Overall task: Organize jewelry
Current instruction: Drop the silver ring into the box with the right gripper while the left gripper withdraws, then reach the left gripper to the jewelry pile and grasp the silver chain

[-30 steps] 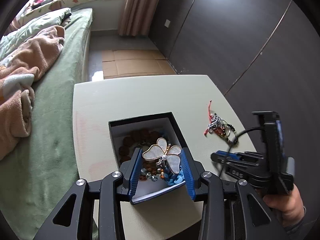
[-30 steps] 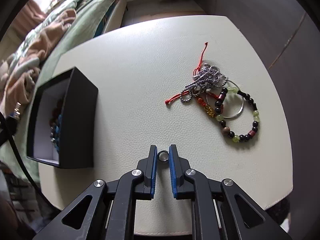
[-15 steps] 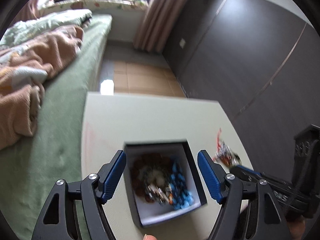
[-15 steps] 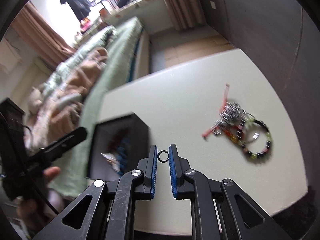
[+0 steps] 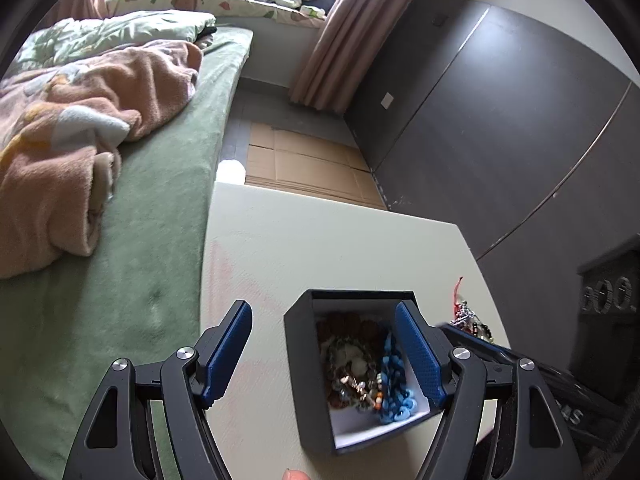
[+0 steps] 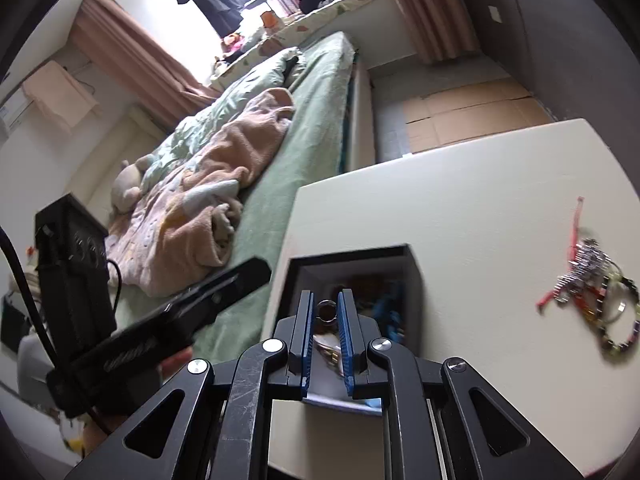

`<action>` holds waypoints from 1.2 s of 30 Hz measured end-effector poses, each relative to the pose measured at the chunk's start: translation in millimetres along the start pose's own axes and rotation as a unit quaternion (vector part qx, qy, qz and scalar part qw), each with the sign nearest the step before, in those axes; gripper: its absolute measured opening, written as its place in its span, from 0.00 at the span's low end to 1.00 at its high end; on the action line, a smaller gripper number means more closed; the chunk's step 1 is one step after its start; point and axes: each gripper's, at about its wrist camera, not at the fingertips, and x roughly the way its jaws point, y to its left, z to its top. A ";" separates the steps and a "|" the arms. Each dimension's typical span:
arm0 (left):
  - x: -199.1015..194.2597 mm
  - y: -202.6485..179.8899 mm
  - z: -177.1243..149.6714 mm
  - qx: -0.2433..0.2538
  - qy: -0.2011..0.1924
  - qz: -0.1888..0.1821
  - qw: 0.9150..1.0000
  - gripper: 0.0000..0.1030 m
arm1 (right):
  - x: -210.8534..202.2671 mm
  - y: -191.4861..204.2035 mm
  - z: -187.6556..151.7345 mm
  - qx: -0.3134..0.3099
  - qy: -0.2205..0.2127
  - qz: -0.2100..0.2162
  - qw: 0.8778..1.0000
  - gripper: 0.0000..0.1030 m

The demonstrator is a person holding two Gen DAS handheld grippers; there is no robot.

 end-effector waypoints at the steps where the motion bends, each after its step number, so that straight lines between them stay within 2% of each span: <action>1: -4.4 3.8 -0.3 -0.005 -0.003 -0.002 1.000 0.75 | 2.1 0.5 0.6 0.002 0.000 0.001 1.000 0.14; 2: -6.8 5.9 -0.3 -0.006 -0.005 -0.003 1.000 0.80 | 4.3 0.5 1.3 0.004 0.004 -0.001 1.000 0.21; 3: -10.5 7.9 0.1 -0.005 -0.009 -0.003 1.000 0.84 | 6.9 -0.7 1.8 0.009 0.011 -0.002 1.000 0.39; 5: -14.2 7.1 1.6 -0.001 -0.015 -0.002 1.000 0.90 | 6.3 -5.3 1.1 0.019 0.010 -0.005 1.000 0.60; 9: -20.8 0.0 3.2 0.012 -0.018 -0.011 1.000 0.93 | -7.2 -14.4 1.0 0.033 -0.001 -0.008 0.999 0.60; 15: -21.4 -23.3 -0.7 0.038 -0.007 -0.019 0.999 0.93 | -44.9 -30.4 -6.8 0.049 -0.034 -0.036 0.998 0.60; 18: -15.6 -38.0 -5.0 0.055 0.010 -0.025 0.998 0.93 | -65.3 -39.5 -12.5 0.052 -0.051 -0.054 0.996 0.60; 25: -8.0 -79.3 -17.8 0.109 0.017 -0.035 0.993 0.93 | -101.4 -70.4 -19.1 0.081 -0.051 -0.102 0.990 0.60; 28: -0.6 -92.3 -21.8 0.125 0.026 -0.037 0.991 0.93 | -113.8 -83.9 -19.7 0.090 -0.045 -0.108 0.989 0.61; 30: 4.0 -99.9 -22.7 0.130 0.028 -0.039 0.990 0.93 | -120.8 -93.2 -21.4 0.100 -0.047 -0.110 0.988 0.75; 33: 10.8 -106.9 -22.2 0.122 0.036 -0.052 0.990 0.93 | -133.0 -103.9 -20.5 0.108 -0.057 -0.115 0.986 0.80; 34: 12.7 -108.8 -21.8 0.121 0.038 -0.054 0.990 0.93 | -134.4 -105.0 -20.9 0.110 -0.058 -0.113 0.986 0.83; 35: 14.8 -112.4 -21.5 0.121 0.040 -0.056 0.990 0.93 | -136.3 -108.4 -20.6 0.115 -0.057 -0.109 0.986 0.93; 36: 15.1 -115.0 -21.4 0.123 0.039 -0.058 0.990 0.93 | -137.5 -111.0 -21.2 0.119 -0.056 -0.108 0.985 0.97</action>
